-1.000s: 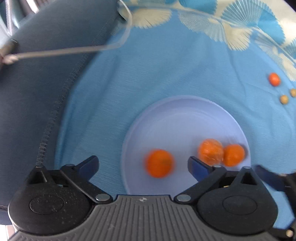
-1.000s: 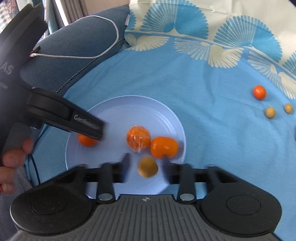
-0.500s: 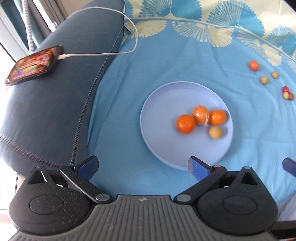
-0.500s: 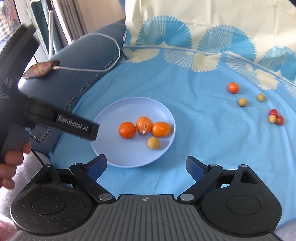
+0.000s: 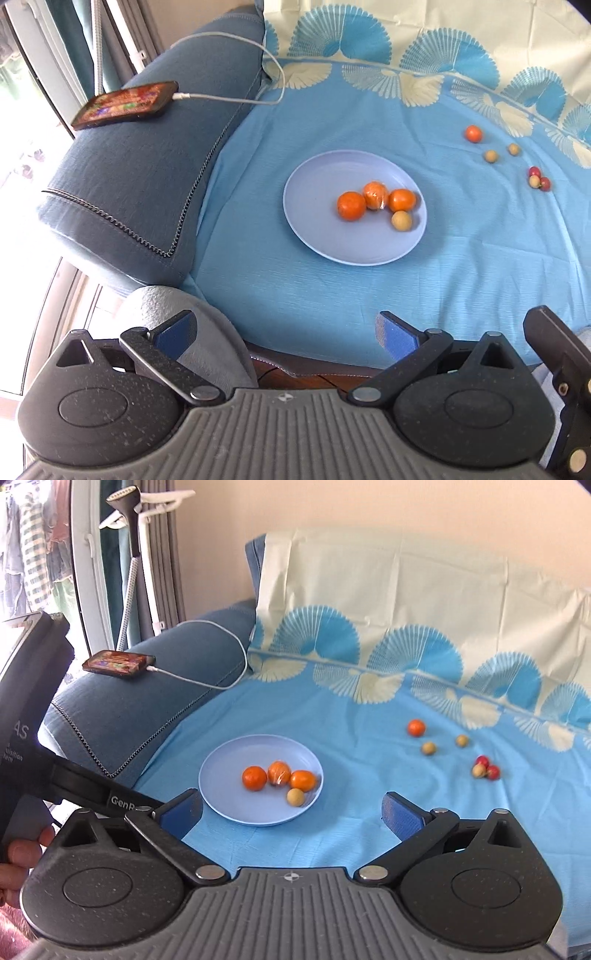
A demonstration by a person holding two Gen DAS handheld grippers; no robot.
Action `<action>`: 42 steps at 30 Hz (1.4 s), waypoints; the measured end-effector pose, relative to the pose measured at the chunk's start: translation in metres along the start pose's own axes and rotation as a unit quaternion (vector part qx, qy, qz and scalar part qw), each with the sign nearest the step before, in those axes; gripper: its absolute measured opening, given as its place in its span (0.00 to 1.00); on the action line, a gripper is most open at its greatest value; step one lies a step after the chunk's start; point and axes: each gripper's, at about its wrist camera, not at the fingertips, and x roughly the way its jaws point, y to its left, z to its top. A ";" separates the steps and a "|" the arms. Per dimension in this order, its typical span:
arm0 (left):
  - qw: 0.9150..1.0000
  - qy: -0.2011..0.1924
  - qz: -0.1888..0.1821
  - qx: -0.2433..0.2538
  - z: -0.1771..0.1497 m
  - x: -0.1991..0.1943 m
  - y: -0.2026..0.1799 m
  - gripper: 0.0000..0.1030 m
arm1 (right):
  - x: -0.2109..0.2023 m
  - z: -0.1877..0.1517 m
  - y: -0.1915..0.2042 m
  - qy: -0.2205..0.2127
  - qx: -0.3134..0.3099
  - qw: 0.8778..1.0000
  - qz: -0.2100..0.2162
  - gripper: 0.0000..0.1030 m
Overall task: Organize fruits
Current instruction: 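Lift both tools back from the plate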
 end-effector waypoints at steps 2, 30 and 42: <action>1.000 -0.010 0.000 -0.003 -0.004 -0.010 0.002 1.00 | -0.011 -0.003 0.001 -0.009 -0.006 1.000 -0.001 0.99; 0.994 -0.105 0.016 -0.009 -0.032 -0.073 0.012 1.00 | -0.062 -0.009 0.019 -0.067 -0.033 0.997 -0.010 0.99; 0.996 -0.093 0.018 0.003 -0.026 -0.061 0.010 1.00 | -0.051 -0.009 0.019 -0.050 -0.032 0.998 -0.009 0.99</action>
